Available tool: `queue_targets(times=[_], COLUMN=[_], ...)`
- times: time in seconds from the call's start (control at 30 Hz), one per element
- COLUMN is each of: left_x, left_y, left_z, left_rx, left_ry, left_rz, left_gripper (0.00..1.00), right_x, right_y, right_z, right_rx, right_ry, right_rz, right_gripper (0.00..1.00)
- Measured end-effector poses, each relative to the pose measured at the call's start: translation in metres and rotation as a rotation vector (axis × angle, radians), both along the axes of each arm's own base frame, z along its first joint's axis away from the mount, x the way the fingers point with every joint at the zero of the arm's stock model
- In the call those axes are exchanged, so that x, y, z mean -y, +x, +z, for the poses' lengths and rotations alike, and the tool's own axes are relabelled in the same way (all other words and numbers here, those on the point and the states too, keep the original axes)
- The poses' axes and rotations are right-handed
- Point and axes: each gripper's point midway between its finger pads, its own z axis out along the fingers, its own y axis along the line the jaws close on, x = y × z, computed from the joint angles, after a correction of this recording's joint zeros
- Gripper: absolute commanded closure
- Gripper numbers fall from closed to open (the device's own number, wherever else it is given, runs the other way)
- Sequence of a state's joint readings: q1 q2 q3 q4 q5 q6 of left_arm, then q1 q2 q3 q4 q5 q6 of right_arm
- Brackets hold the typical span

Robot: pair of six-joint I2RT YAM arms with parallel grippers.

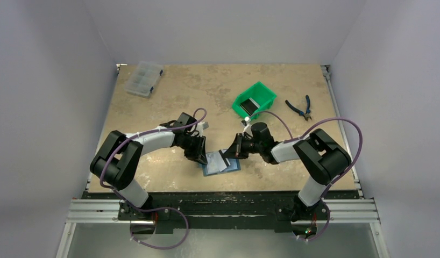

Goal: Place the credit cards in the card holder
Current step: Insert the credit card into the card holder.

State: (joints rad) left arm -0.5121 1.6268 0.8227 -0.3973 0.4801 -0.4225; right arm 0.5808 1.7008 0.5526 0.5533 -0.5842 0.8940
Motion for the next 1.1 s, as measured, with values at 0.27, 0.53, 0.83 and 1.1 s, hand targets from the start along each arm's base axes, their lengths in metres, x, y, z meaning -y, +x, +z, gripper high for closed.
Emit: queue_targets(times=[0.27,0.53,0.83,1.1], left_x=[0.0000,-0.0001,-0.0001,0.0000], left_y=[0.0000,-0.0001,-0.0002,-0.0003], left_z=[-0.0001,-0.0004,-0.0005,-0.0006], left_rx=[0.000,-0.001,-0.001,-0.001], left_ry=[0.000,0.001,0.001,0.001], left_rz=[0.000,0.000,0.000,-0.001], left_gripper=[0.79,0.79,0.80,0.80], right_x=[-0.0015,0.0016,0.0013,0.0011], right_y=[0.0041,0.0045,0.0078,0.0088], right_z=[0.0015,0.0006,0.0026,0.0006], right_rx=[0.049,0.090,0.111,0.125], right_ry=[0.009,0.025,0.030,0.026], right_rz=[-0.015,-0.037,-0.049,-0.042], right_gripper=[1.00,1.00,1.00,1.00])
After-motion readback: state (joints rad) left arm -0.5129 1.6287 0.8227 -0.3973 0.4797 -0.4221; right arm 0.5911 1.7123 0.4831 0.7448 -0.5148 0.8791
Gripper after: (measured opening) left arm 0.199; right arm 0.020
